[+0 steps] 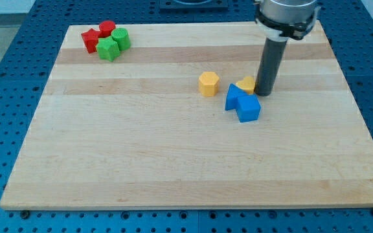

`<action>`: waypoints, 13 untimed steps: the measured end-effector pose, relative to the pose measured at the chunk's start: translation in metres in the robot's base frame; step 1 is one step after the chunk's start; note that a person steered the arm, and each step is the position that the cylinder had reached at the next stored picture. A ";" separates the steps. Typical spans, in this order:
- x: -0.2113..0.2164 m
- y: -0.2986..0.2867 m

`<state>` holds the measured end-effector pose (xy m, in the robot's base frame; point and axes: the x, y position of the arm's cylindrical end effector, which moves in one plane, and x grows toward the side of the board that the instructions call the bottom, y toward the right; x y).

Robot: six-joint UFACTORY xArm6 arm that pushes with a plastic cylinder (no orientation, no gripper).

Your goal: Move the blue cube and blue triangle a bit up

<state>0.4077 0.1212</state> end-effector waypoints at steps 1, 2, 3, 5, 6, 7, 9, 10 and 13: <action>0.000 -0.022; 0.000 -0.034; -0.003 -0.034; 0.000 -0.019; 0.004 0.011; 0.030 0.016; 0.071 0.015; 0.069 0.010; 0.069 -0.040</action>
<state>0.4764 0.0809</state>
